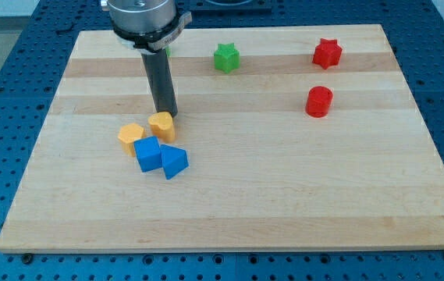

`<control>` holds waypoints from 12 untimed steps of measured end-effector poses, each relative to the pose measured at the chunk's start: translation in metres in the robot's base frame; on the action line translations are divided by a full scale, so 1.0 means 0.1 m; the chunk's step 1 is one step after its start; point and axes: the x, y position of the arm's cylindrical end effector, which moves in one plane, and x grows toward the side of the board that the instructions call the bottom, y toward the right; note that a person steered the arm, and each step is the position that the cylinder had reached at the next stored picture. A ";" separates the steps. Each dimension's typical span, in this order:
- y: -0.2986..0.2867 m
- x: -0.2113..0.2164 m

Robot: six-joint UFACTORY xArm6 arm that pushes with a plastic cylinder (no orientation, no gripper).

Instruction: Move blue triangle closer to blue cube

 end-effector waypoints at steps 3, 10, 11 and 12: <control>0.11 0.20; 0.79 1.14; 0.63 1.14; 0.50 1.14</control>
